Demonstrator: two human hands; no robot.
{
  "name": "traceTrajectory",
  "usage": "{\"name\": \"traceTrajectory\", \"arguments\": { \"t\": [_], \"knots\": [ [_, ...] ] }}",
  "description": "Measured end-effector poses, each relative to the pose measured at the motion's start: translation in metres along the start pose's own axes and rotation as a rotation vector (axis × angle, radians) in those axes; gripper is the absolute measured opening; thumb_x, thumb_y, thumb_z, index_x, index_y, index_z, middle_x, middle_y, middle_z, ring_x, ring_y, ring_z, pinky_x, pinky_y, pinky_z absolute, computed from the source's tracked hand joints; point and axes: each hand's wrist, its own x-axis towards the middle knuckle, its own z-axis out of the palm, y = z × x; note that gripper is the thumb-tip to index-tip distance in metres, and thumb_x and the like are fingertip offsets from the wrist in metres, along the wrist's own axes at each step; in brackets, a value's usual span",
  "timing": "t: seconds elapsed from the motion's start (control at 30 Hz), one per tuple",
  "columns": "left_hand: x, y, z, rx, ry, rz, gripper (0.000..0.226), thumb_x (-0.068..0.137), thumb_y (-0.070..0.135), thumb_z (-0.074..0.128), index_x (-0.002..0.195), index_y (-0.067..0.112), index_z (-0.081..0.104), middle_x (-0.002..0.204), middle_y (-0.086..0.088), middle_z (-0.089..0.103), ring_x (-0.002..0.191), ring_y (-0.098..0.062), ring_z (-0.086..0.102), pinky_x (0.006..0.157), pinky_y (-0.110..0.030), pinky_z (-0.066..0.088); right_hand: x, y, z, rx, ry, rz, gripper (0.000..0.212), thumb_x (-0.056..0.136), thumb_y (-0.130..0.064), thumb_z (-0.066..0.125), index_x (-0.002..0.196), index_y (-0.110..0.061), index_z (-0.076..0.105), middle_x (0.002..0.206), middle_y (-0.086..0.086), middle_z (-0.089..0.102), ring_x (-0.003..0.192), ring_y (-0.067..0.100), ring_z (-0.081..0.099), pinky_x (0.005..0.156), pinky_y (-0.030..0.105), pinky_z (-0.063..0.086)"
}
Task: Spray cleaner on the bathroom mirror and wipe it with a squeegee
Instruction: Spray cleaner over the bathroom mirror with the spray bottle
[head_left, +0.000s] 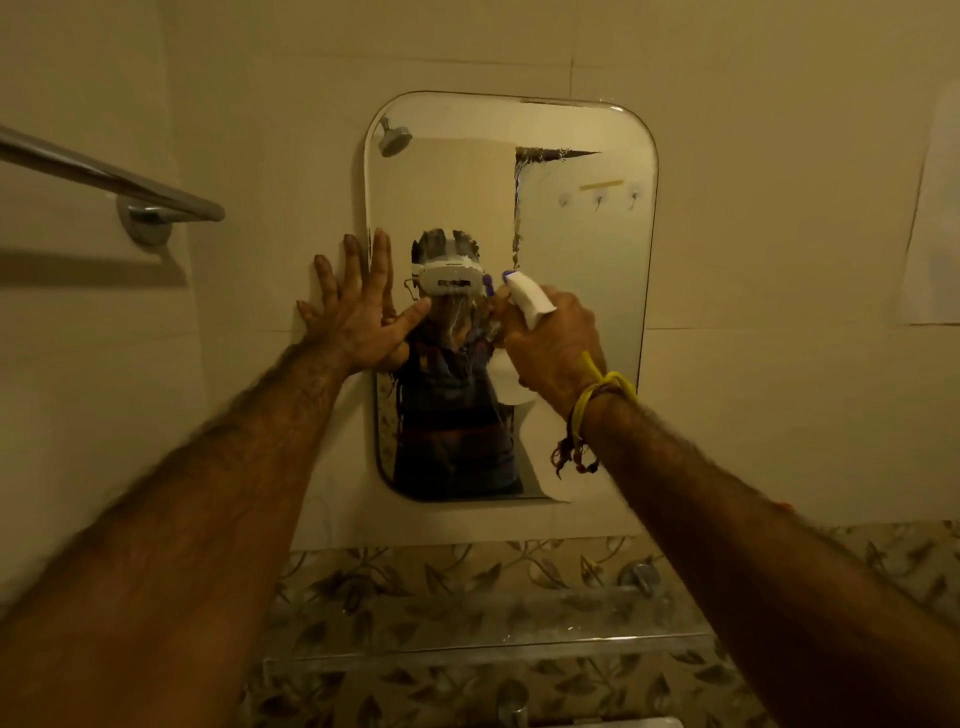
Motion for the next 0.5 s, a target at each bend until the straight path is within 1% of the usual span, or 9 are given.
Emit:
{"name": "traceTrajectory", "arguments": {
  "t": [0.07,0.17,0.2,0.33,0.43,0.5],
  "knots": [
    [-0.005,-0.001,0.003,0.001,-0.001,-0.003,0.099,0.081,0.09,0.033,0.133,0.058,-0.045,0.164,0.006,-0.033,0.15,-0.037,-0.029,0.113,-0.076,-0.001,-0.004,-0.002,0.003,-0.035,-0.037,-0.025,0.019,0.09,-0.045,0.064,0.097,-0.027,0.064,0.07,-0.013,0.057,0.063,0.019,0.067,0.056,0.042,0.062],
    [-0.008,0.0,0.005,-0.018,0.012,-0.006,0.097,0.078,0.091,0.034,0.123,0.063,-0.048,0.165,0.005,-0.031,0.151,-0.038,-0.028,0.112,-0.078,0.001,-0.007,0.005,-0.001,-0.078,-0.014,-0.012,0.025,0.089,-0.043,0.065,0.104,-0.022,0.066,0.069,-0.016,0.054,0.062,0.015,0.063,0.057,0.04,0.062],
    [-0.009,0.001,0.005,-0.02,0.01,-0.009,0.1,0.077,0.091,0.035,0.125,0.063,-0.047,0.165,0.005,-0.031,0.15,-0.039,-0.028,0.112,-0.078,0.001,-0.007,0.009,-0.004,-0.068,0.001,0.011,0.026,0.089,-0.042,0.066,0.105,-0.022,0.066,0.069,-0.016,0.054,0.062,0.014,0.063,0.056,0.04,0.062],
    [-0.01,0.006,0.007,0.003,-0.016,-0.043,0.119,0.065,0.095,0.037,0.144,0.047,-0.039,0.164,0.003,-0.034,0.149,-0.042,-0.028,0.111,-0.079,0.003,-0.001,0.027,-0.027,-0.023,0.109,0.156,0.032,0.087,-0.04,0.068,0.109,-0.019,0.066,0.073,-0.01,0.058,0.07,0.023,0.067,0.059,0.045,0.062],
    [-0.01,0.011,0.009,0.02,-0.046,-0.063,0.13,0.055,0.097,0.037,0.146,0.044,-0.038,0.161,0.002,-0.039,0.147,-0.044,-0.031,0.11,-0.08,0.002,-0.001,0.041,-0.043,-0.015,0.243,0.214,0.031,0.083,-0.041,0.07,0.107,-0.021,0.068,0.076,-0.005,0.065,0.07,0.026,0.069,0.06,0.046,0.062],
    [-0.011,0.012,0.011,0.044,-0.064,-0.068,0.135,0.049,0.098,0.039,0.146,0.043,-0.039,0.16,0.0,-0.042,0.146,-0.046,-0.033,0.11,-0.081,0.003,-0.002,0.052,-0.052,-0.027,0.315,0.255,0.036,0.082,-0.043,0.069,0.11,-0.022,0.068,0.085,0.001,0.068,0.074,0.029,0.07,0.064,0.046,0.062]
  ]
}}
